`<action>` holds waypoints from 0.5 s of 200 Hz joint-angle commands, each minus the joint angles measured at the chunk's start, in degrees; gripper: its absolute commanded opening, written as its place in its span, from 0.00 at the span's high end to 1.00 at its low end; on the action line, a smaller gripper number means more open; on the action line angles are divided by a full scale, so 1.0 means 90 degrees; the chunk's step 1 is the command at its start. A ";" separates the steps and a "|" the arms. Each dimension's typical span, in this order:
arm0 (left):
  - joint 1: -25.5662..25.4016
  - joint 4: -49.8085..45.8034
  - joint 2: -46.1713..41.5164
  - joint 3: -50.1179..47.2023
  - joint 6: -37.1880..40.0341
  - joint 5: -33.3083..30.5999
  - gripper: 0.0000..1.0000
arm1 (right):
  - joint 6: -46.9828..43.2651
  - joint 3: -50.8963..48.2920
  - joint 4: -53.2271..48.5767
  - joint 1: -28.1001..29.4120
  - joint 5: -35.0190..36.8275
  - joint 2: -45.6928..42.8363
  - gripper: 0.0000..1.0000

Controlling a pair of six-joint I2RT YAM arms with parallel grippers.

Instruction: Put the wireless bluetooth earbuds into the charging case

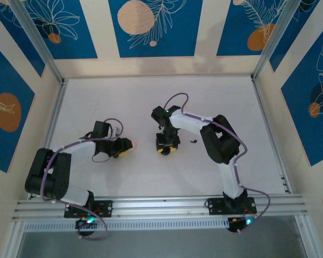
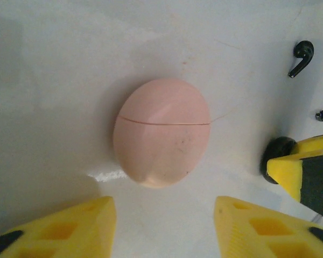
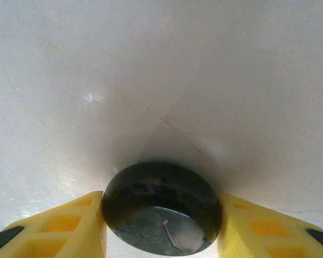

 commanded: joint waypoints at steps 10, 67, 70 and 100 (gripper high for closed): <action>0.0081 -0.0804 -0.0750 0.0303 0.0458 -0.0664 0.46 | -0.0011 -0.0357 0.0429 0.0055 0.0135 -0.0546 0.56; -0.0242 0.0938 -0.2651 -0.0663 0.1654 -0.0901 0.50 | 0.0125 -0.1491 0.1982 -0.0034 -0.0363 -0.1909 0.58; -0.0279 0.1152 -0.2755 -0.0764 0.1723 -0.0852 0.50 | 0.0137 -0.1546 0.2075 -0.0044 -0.0408 -0.1981 0.58; -0.0782 0.2896 -0.3541 -0.1741 0.2559 -0.0617 0.50 | 0.0272 -0.2126 0.2933 -0.0128 -0.0891 -0.2624 0.59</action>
